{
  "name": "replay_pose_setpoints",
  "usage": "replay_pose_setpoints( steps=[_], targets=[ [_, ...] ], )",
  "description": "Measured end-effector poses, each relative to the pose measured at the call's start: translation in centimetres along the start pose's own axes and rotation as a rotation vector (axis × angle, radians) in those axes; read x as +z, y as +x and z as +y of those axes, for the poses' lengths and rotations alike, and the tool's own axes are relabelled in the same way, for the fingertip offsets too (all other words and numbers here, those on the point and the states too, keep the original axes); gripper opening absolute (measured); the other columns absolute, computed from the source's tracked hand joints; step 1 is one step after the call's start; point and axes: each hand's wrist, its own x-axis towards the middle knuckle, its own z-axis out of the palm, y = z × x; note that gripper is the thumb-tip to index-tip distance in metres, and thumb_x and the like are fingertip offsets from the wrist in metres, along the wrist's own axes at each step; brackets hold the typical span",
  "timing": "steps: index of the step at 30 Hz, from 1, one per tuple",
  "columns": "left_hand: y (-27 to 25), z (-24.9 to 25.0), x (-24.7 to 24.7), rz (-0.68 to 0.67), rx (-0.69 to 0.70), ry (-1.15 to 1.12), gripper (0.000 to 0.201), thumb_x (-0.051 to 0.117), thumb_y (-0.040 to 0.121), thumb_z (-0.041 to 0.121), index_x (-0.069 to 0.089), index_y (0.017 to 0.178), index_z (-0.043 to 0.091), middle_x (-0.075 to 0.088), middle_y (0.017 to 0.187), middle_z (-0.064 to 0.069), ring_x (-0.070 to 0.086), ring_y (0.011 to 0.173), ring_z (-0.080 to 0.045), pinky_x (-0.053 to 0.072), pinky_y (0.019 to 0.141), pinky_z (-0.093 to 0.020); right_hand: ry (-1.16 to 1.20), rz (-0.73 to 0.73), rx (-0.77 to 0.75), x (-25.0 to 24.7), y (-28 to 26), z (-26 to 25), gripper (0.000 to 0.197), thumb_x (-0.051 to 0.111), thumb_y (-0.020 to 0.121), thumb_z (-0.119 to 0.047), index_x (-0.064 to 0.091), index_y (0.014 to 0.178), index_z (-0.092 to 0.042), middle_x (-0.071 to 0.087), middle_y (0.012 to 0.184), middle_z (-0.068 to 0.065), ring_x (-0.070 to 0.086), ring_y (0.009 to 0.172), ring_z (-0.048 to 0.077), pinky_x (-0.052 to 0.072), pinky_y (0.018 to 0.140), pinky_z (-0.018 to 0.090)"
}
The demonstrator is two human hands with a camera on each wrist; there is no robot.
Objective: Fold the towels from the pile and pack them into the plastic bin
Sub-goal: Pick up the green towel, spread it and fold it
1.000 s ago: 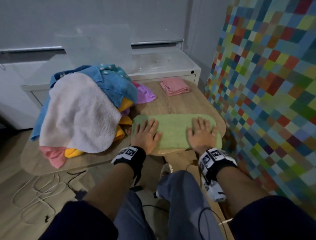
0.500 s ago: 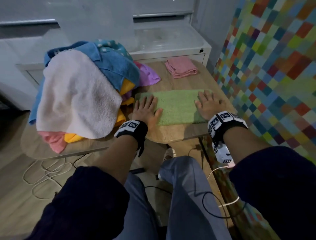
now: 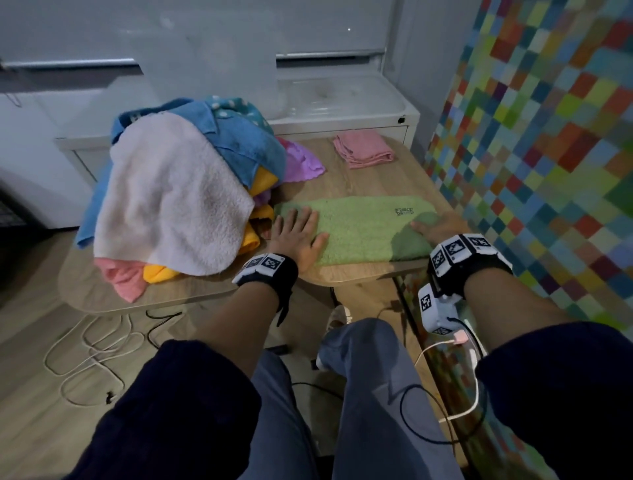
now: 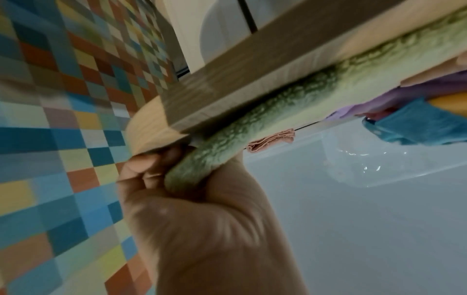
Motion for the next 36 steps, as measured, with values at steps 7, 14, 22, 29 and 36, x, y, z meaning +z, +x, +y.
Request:
replay_pose_setpoints(
  steps=[7, 14, 22, 29, 36],
  targets=[
    [0.3, 0.3, -0.8, 0.214, 0.125, -0.043, 0.05, 0.047, 0.093, 0.034, 0.041, 0.138, 0.014, 0.038, 0.145, -0.008, 0.031, 0.134, -0.03, 0.023, 0.109, -0.041, -0.335, 0.292, -0.209, 0.4, -2.9, -2.9, 0.027, 0.051, 0.094, -0.021, 0.058, 0.112, -0.002, 0.061, 0.11, 0.02, 0.058, 0.102, 0.038, 0.046, 0.08, 0.041],
    [1.5, 4.0, -2.2, 0.162, -0.136, -1.203, 0.02, 0.042, 0.098, 0.013, 0.056, 0.084, 0.007, 0.054, 0.067, -0.006, 0.052, 0.043, -0.005, 0.042, 0.043, -0.016, -0.385, 0.265, -0.552, 5.4, -6.8, -8.2, 0.02, 0.051, 0.093, -0.012, 0.058, 0.11, -0.005, 0.063, 0.11, 0.014, 0.061, 0.102, 0.033, 0.048, 0.079, 0.039],
    [2.8, 4.8, -2.0, 0.087, -0.314, -1.151, 0.021, 0.062, 0.087, 0.009, 0.043, 0.081, 0.015, 0.044, 0.067, -0.005, 0.048, 0.057, -0.018, 0.047, 0.047, -0.025, 0.093, 0.045, -0.717, 6.1, -6.6, -5.9, 0.017, 0.061, 0.087, -0.018, 0.071, 0.086, -0.004, 0.068, 0.075, 0.01, 0.057, 0.059, 0.016, 0.037, 0.053, 0.018],
    [2.6, 4.2, -0.9, 0.181, -0.182, -1.024, 0.03, 0.058, 0.085, -0.002, 0.043, 0.069, 0.018, 0.043, 0.064, 0.0, 0.046, 0.058, -0.018, 0.045, 0.067, -0.039, -0.022, 0.224, -0.752, 6.3, -3.6, -4.9, 0.039, 0.047, 0.087, 0.004, 0.055, 0.125, 0.001, 0.055, 0.129, 0.02, 0.047, 0.125, 0.032, 0.03, 0.109, 0.038],
    [1.6, 3.5, -1.3, 0.198, 0.018, -0.65, 0.03, 0.06, 0.087, 0.007, 0.06, 0.117, 0.001, 0.053, 0.121, -0.016, 0.052, 0.112, -0.029, 0.036, 0.096, -0.027, -0.484, -0.064, -0.646, 8.5, -3.5, -4.7, 0.052, 0.017, 0.103, -0.032, 0.01, 0.151, -0.013, 0.005, 0.159, 0.001, -0.001, 0.147, 0.014, -0.005, 0.119, 0.039]
  ],
)
